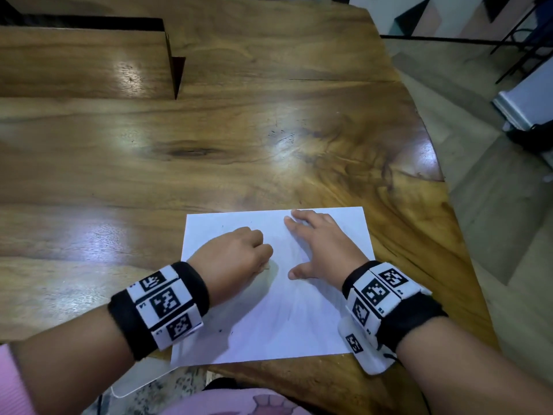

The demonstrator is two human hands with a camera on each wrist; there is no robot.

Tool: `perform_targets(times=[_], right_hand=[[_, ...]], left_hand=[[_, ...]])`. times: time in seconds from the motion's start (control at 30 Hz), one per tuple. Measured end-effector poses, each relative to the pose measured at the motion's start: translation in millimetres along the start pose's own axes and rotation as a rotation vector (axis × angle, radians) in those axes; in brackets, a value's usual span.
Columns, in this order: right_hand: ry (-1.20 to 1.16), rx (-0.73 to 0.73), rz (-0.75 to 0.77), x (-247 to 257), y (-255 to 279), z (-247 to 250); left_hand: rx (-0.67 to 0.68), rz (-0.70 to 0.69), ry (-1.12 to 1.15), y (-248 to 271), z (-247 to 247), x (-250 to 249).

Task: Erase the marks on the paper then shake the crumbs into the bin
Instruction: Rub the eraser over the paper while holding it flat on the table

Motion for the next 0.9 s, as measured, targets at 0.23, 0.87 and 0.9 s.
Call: perform_targets(times=[0.23,0.87,0.9], right_hand=[[0.008,-0.006,0.004,-1.0,-0.7,-3.0],[0.162,0.022,-0.1,-6.6,-6.5,-6.8],[0.154,0.018,-0.097,-6.6,-6.4,-6.9]], left_hand=[[-0.098,0.055,0.125,1.0,3.3,9.5],[-0.02,0.154,0.167,-14.6,20.2,37.0],[-0.009,0.168,0.161,-17.5,21.6,35.2]])
Point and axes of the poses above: each hand's wrist, its own y-axis away from the middle knuckle, its own z-axis out of the back of the hand, x = y × z, the point moved 2 cm from there along -y, towards the middle knuckle, and after that the axes turned 5 degrees about -z, right-handed, at the moved point
